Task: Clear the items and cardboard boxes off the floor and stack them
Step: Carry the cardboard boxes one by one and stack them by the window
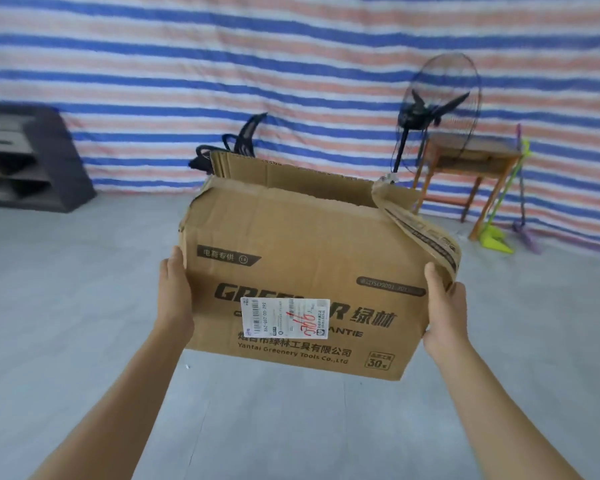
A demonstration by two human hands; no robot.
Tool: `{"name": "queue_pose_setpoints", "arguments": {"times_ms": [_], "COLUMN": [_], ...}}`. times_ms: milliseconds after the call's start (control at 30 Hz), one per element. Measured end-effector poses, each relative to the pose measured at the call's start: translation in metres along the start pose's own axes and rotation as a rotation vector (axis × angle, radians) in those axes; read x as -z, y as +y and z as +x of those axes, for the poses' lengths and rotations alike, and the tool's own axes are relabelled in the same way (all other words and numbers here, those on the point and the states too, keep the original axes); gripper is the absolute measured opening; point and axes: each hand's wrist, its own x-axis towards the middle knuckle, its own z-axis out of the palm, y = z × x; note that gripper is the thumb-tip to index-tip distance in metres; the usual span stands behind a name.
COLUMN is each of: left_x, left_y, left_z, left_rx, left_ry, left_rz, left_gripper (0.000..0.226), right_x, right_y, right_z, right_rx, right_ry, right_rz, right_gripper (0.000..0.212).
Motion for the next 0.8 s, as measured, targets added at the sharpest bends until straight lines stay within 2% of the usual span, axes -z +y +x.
{"name": "queue_pose_setpoints", "arguments": {"times_ms": [267, 433, 500, 600, 733, 800], "left_x": [0.091, 0.127, 0.128, 0.128, 0.138, 0.15], "left_y": [0.069, 0.082, 0.095, 0.11, 0.127, 0.128], "left_z": [0.033, 0.068, 0.078, 0.108, 0.146, 0.163], "left_rx": [-0.147, -0.211, -0.256, -0.369, -0.41, -0.399], "left_ry": [0.251, 0.414, 0.483, 0.601, 0.764, 0.864], "left_rz": [-0.14, -0.211, -0.233, -0.238, -0.232, -0.23], "left_gripper": [0.08, 0.078, 0.067, 0.037, 0.032, 0.031], "right_x": [-0.145, -0.236, -0.276, -0.334, -0.417, -0.457], "right_y": [-0.032, -0.035, -0.041, -0.051, -0.062, -0.063], "right_z": [-0.007, 0.011, 0.017, 0.033, 0.053, 0.055], "right_rx": [0.097, 0.095, 0.098, 0.112, 0.099, 0.097], "right_ry": [-0.259, -0.443, -0.523, -0.625, -0.77, -0.845], "right_rz": [0.131, 0.134, 0.138, 0.128, 0.107, 0.1], "right_gripper": [0.028, 0.035, 0.039, 0.05, 0.05, 0.044]}}
